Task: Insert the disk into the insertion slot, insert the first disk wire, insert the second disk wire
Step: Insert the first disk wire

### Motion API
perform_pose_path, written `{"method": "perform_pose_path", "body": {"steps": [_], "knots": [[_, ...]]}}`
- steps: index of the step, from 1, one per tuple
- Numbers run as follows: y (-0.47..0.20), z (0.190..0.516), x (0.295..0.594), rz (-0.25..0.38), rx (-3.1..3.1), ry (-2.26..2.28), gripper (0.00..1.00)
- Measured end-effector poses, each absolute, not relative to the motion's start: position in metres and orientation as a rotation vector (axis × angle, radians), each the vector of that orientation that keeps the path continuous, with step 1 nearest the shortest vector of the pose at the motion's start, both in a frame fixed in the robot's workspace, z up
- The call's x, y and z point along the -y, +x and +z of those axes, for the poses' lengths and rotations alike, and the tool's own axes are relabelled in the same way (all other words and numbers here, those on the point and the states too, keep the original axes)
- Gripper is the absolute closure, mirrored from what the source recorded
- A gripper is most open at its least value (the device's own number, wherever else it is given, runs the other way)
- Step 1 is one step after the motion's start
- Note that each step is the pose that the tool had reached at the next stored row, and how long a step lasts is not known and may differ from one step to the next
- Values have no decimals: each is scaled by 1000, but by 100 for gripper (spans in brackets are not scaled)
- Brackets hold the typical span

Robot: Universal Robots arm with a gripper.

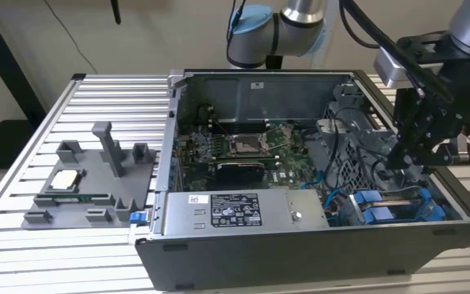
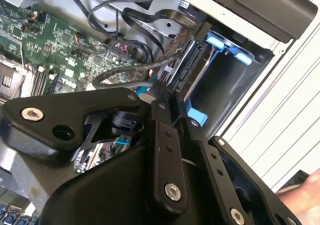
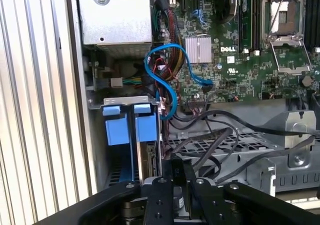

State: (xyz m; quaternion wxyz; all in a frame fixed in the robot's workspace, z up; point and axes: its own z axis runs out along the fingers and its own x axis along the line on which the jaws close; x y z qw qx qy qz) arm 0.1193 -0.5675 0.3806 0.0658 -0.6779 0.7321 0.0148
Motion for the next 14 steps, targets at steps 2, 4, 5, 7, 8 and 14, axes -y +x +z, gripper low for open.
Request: {"method": "perform_pose_path", "body": {"steps": [2,4,5,7,8,14], "knots": [[119,381,568,44,-2209,-2044,81],[120,380,568,44,-2211,-2043,81],[121,380,569,44,-2213,-2045,81],[125,379,569,46,-2219,-2050,81],[128,379,569,48,-2222,-2052,81],[144,378,569,77,-2251,-2076,81]]}}
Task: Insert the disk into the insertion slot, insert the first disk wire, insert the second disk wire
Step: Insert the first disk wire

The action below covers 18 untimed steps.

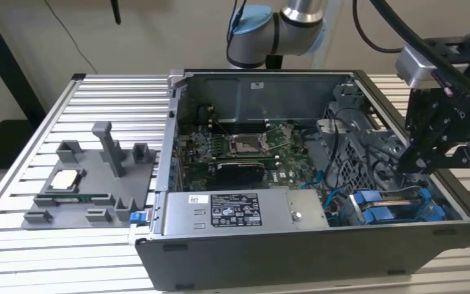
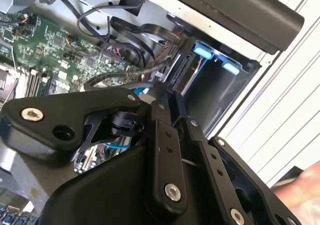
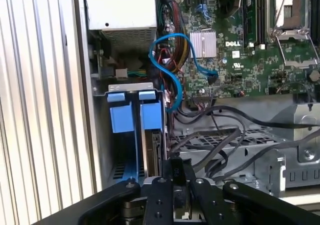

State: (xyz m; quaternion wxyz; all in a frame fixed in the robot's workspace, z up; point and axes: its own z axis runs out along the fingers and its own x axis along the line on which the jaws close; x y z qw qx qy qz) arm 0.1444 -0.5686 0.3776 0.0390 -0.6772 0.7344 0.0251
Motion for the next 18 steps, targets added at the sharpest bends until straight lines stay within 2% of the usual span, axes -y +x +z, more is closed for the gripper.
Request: {"method": "perform_pose_path", "body": {"steps": [4,18], "knots": [[151,375,568,107,-2271,-2092,81],[160,359,569,100,-2234,-2142,81]]}}
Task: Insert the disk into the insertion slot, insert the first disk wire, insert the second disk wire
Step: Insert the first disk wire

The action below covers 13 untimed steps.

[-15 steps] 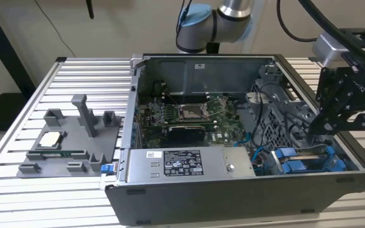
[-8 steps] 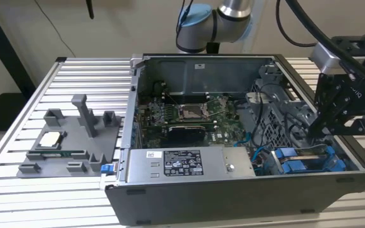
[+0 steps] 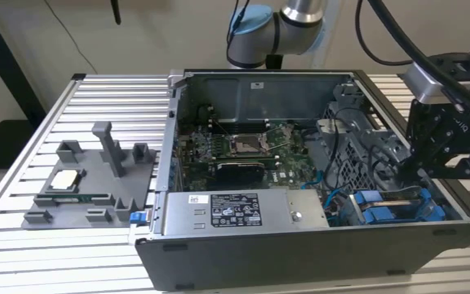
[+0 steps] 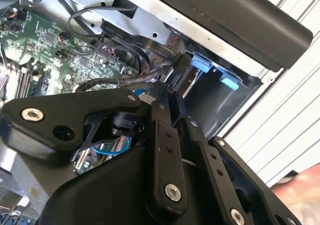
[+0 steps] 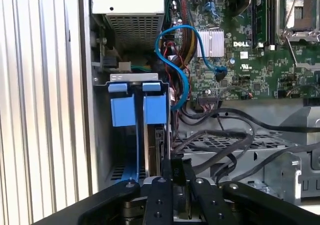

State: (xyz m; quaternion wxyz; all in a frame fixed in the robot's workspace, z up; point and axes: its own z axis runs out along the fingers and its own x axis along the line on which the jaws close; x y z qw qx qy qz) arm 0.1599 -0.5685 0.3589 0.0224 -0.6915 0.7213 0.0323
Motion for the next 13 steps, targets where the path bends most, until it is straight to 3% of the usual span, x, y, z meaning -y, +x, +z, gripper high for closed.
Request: {"method": "perform_pose_path", "body": {"steps": [13], "knots": [[170,348,570,107,-2231,-2174,81]]}}
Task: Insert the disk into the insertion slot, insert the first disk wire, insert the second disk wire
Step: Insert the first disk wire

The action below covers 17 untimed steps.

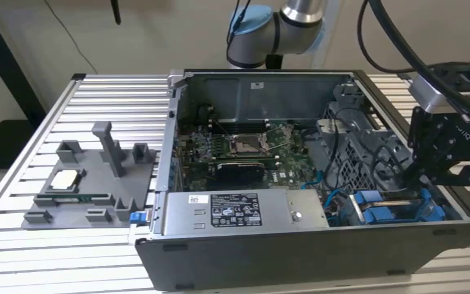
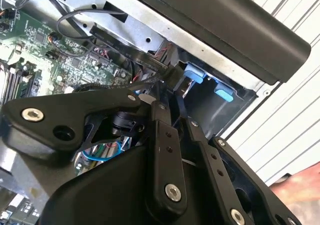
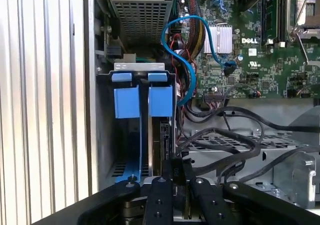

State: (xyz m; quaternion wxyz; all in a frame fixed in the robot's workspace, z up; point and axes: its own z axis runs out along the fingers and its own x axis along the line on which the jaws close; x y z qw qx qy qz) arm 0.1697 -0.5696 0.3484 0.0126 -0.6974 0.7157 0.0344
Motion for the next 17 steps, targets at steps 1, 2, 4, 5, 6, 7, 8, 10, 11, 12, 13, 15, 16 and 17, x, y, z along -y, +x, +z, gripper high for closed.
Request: {"method": "perform_pose_path", "body": {"steps": [1,2,4,5,6,7,8,10,11,12,13,15,16,17], "knots": [[170,348,570,109,-2232,-2174,81],[171,347,571,111,-2232,-2175,81],[172,346,572,114,-2234,-2176,81],[172,346,572,115,-2234,-2177,81],[173,345,573,116,-2235,-2177,81],[173,344,573,117,-2235,-2177,81],[173,343,573,117,-2235,-2177,81],[173,342,573,117,-2235,-2177,81],[173,341,573,117,-2235,-2178,81],[173,341,573,117,-2235,-2178,81],[173,340,573,118,-2235,-2178,81],[174,340,573,118,-2235,-2178,81],[174,339,573,118,-2235,-2178,81],[174,339,573,118,-2236,-2178,81]]}}
